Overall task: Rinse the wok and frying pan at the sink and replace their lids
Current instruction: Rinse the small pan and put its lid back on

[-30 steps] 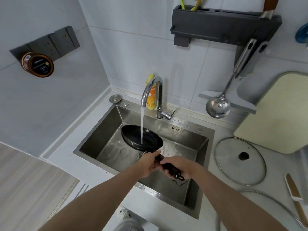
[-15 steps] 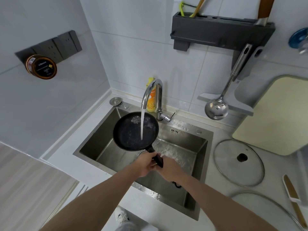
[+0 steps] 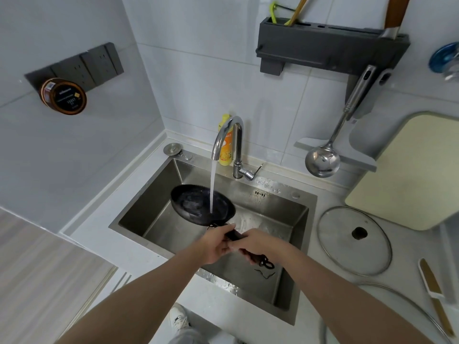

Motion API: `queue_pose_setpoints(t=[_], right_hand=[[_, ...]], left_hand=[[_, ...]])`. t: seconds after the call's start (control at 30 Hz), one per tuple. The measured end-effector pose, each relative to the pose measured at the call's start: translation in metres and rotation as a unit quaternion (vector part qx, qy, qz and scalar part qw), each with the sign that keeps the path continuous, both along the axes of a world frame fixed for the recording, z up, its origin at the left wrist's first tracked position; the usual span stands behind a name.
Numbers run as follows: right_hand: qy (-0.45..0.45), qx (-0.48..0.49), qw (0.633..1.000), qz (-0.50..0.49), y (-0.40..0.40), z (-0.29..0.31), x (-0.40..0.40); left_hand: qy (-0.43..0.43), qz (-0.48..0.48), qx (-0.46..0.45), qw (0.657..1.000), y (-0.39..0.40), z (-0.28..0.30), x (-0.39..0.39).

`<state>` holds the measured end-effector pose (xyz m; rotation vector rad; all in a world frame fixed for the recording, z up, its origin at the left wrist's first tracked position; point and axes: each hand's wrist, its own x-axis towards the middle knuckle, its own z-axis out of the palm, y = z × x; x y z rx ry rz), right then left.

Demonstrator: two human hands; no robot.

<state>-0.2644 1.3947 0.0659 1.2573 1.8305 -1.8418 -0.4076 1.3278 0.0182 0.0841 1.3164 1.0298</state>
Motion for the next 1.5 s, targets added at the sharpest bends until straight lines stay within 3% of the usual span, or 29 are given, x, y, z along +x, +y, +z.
queue_pose_setpoints(t=[0.2, 0.53, 0.83, 1.1, 1.5], right_hand=[[0.039, -0.21, 0.97, -0.112, -0.005, -0.009, 0.009], [0.069, -0.274, 0.945, -0.165, 0.0, -0.008, 0.008], [0.052, -0.23, 0.962, -0.136, 0.007, -0.006, 0.004], [0.081, -0.238, 0.955, -0.156, 0.002, 0.001, -0.017], [0.044, -0.163, 0.983, -0.065, 0.004, -0.021, 0.031]], left_hand=[[-0.003, 0.008, -0.001, 1.0, -0.006, -0.001, 0.004], [0.111, 0.021, -0.007, 0.994, 0.01, -0.002, 0.018], [0.113, 0.044, -0.025, 0.992, 0.011, -0.004, 0.013], [0.132, 0.043, -0.029, 0.99, 0.012, 0.002, -0.006], [0.077, -0.088, -0.065, 0.991, 0.004, 0.004, 0.015]])
